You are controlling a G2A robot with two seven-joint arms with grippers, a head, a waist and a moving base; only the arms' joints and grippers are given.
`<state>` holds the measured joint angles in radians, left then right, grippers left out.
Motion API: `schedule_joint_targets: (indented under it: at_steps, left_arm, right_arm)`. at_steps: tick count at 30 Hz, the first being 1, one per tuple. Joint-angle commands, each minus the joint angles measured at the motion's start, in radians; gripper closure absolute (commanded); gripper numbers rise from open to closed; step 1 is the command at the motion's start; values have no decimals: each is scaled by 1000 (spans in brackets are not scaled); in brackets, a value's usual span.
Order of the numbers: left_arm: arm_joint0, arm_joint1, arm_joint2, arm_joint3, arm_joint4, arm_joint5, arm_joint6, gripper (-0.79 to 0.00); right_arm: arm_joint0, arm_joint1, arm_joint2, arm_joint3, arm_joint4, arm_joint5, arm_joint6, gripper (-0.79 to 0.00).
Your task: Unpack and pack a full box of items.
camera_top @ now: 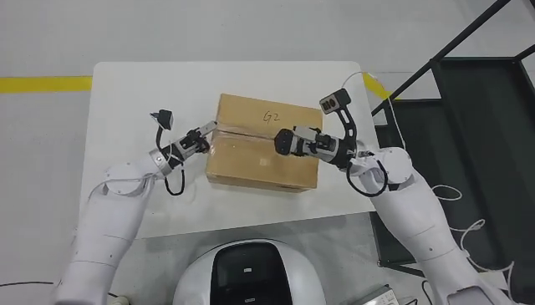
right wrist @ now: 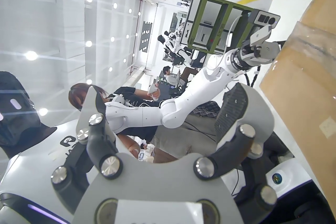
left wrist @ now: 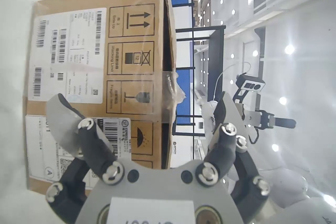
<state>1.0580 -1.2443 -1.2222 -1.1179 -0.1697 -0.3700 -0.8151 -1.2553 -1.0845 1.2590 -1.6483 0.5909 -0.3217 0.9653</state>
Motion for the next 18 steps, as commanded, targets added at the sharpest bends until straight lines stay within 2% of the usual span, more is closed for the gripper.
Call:
schedule_joint_targets:
  at_steps: [1, 6, 11, 18]
  left_arm:
    - [-4, 1, -3, -2, 11, -10, 24, -785]
    - [18, 18, -75, -44, 16, -70, 64, -785]
    - [89, 43, -190, -145, -5, -140, 88, -785]
    - [180, 66, -298, -270, -18, -152, 109, -785]
  right_arm:
    - [18, -4, -22, 7, -26, 17, -13, -785]
    - [74, -19, -99, 35, -129, 74, -104, -785]
    - [145, -46, -195, 85, -162, 118, -203, -785]
    - [255, -95, -311, 213, -162, 117, -332, -785]
